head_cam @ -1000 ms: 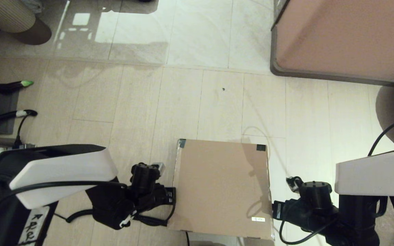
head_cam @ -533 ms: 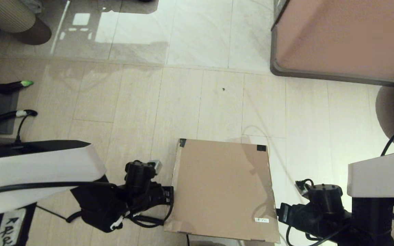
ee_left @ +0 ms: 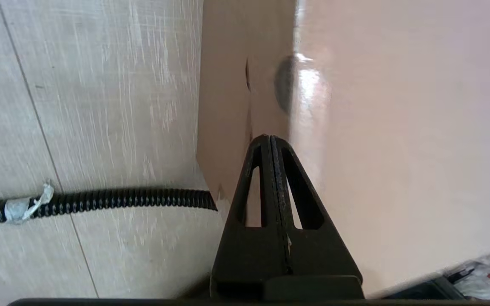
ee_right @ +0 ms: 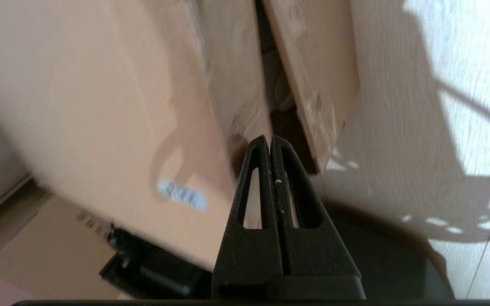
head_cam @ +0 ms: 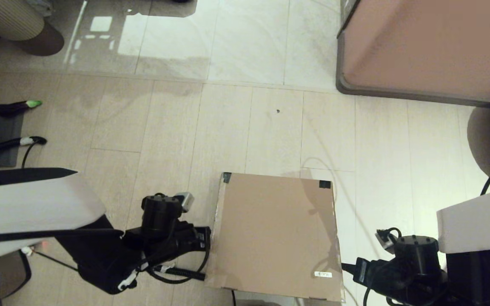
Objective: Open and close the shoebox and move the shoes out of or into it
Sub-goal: Open the shoe box
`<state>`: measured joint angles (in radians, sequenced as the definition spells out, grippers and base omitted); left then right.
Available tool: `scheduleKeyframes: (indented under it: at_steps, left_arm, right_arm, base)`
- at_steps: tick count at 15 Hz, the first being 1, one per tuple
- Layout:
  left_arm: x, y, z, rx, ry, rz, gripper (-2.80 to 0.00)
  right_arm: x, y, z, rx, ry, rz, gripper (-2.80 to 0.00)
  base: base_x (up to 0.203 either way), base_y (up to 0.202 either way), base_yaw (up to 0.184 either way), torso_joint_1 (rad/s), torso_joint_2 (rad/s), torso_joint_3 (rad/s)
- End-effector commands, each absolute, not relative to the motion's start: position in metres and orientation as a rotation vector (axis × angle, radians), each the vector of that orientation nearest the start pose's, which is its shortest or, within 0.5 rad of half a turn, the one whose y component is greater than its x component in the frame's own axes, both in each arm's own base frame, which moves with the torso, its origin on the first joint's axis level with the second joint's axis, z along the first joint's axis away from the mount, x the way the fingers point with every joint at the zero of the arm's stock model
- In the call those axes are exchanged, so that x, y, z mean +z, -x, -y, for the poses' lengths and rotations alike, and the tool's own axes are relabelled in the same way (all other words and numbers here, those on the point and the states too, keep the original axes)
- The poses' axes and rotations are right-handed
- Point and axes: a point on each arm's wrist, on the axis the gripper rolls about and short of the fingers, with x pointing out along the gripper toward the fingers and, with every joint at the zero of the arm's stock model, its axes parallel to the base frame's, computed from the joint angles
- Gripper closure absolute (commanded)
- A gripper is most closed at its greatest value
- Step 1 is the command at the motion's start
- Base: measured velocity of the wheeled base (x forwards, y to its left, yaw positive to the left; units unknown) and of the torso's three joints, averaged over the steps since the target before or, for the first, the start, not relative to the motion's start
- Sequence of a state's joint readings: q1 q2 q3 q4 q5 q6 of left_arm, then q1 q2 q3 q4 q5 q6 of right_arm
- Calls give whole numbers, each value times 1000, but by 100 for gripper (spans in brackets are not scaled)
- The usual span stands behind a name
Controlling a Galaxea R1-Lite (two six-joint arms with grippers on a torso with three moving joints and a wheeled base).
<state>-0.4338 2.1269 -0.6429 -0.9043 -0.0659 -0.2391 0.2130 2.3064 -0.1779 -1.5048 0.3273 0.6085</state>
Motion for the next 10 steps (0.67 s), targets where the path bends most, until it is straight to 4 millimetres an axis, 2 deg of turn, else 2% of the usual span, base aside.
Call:
scheduleKeyframes:
  at_steps: [1, 5, 8, 10]
  left_arm:
    - [38, -300, 141, -416, 128, -609, 0]
    - [38, -301, 140, -411, 128, -610, 0]
    - [13, -308, 143, -370, 143, -667, 0]
    - [6, -320, 148, -359, 148, -658, 0]
  right_arm:
    - [-25, -238, -59, 325, -620, -797, 0]
    - [-27, -231, -58, 319, -620, -832, 0]
    - [-35, -235, -58, 287, -586, -829, 0]
    - [-40, -245, -57, 165, -498, -760, 0]
  base:
    - [0, 0, 0, 0, 0, 0]
    - [0, 0, 0, 0, 0, 0]
    - [0, 0, 0, 0, 0, 0]
    - [0, 0, 0, 0, 0, 0]
